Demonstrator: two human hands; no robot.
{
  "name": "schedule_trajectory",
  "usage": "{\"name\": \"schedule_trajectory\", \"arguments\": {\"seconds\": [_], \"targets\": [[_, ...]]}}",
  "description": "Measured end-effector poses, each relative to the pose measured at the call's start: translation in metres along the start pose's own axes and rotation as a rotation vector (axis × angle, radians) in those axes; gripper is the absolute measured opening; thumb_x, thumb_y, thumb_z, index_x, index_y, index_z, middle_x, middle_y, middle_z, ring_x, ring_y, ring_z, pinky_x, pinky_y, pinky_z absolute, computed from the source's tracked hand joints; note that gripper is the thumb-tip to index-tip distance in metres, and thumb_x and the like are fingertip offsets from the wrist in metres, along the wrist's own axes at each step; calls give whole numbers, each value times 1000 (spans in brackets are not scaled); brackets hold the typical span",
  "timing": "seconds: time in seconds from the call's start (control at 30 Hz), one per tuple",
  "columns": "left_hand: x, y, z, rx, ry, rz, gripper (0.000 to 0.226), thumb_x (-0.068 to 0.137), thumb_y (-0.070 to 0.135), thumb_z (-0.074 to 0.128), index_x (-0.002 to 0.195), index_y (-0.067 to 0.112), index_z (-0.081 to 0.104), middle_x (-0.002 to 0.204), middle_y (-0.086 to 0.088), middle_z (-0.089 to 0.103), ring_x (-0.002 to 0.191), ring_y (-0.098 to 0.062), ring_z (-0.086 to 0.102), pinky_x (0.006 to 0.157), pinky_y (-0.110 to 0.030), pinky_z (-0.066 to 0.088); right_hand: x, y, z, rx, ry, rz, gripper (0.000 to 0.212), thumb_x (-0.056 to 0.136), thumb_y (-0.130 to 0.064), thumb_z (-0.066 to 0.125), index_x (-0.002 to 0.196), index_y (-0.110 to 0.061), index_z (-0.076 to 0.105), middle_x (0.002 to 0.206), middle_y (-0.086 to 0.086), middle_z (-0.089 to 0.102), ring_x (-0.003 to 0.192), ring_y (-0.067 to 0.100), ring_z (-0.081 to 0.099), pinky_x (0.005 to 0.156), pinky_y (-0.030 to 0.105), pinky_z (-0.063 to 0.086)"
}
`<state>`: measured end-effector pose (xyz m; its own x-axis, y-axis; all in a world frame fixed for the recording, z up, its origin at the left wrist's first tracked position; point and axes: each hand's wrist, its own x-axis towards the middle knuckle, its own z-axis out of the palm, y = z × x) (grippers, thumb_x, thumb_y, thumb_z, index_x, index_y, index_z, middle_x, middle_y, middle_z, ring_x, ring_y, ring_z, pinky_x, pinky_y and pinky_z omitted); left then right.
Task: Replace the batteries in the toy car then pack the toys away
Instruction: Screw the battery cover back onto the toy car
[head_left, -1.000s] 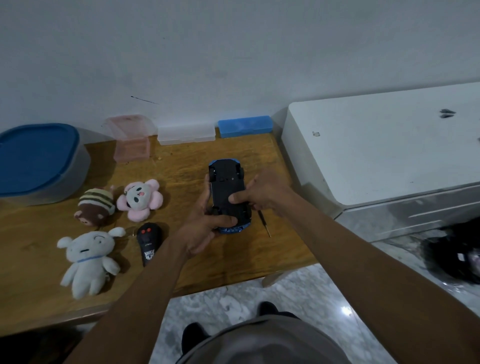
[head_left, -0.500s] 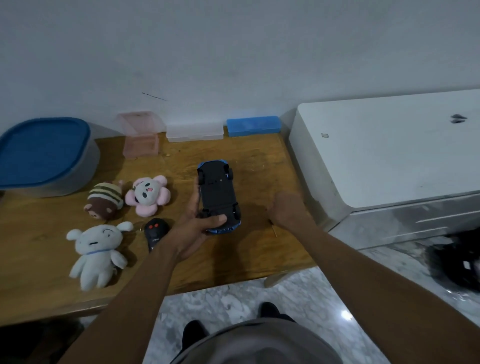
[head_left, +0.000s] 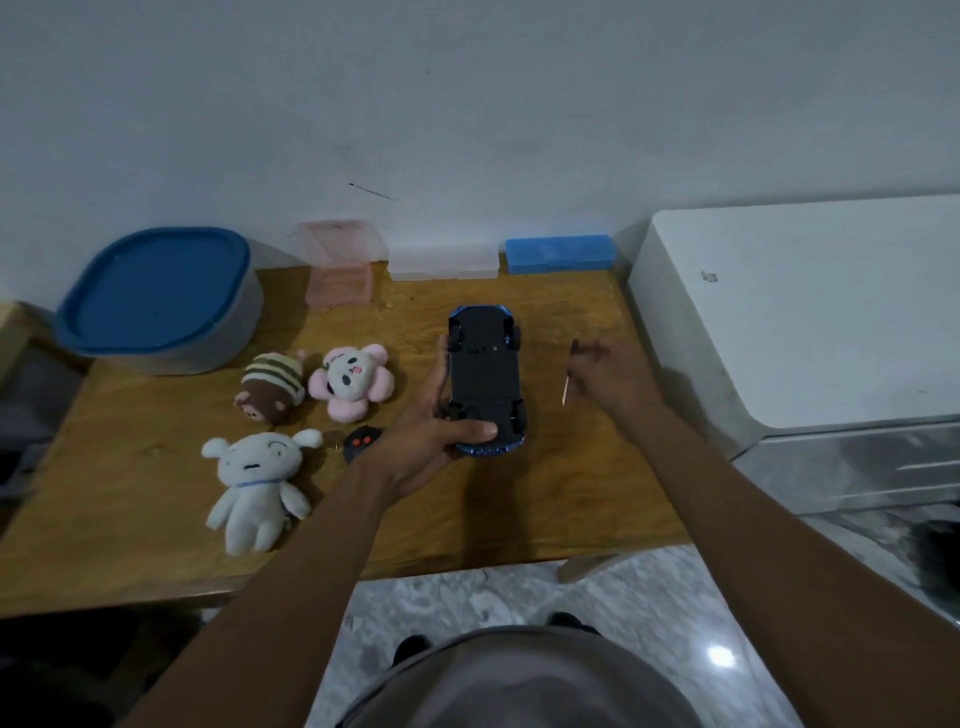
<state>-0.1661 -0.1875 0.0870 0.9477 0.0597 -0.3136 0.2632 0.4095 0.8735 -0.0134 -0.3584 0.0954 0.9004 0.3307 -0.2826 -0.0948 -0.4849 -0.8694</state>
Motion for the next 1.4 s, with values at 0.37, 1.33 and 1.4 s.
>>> {"name": "schedule_trajectory", "arguments": {"seconds": [0.37,1.33,1.4], "targets": [[16,8,4,-26,-8,30,108,79,-16,62,146,55,16,139,-6,56,122,-31,58,98,-56,47,-17,-69,6,521,-21,-286,15,93,-2,57,105,-6,66,91,6,69,85,14,66,81,28,58],[18,10,4,-23,-16,22,110,77,-15,65,146,55,15,140,-6,55,123,-29,57,99,-53,47,-4,-67,15,266,-47,-379,16,93,1,56,103,-6,67,94,4,71,87,9,69,77,21,57],[19,9,4,-22,-22,20,110,78,-15,65,146,55,15,140,-7,54,125,-29,56,101,-54,45,-5,-68,16,248,-50,-388,16,93,1,56,101,-6,67,93,4,71,86,8,68,76,19,56]]}}
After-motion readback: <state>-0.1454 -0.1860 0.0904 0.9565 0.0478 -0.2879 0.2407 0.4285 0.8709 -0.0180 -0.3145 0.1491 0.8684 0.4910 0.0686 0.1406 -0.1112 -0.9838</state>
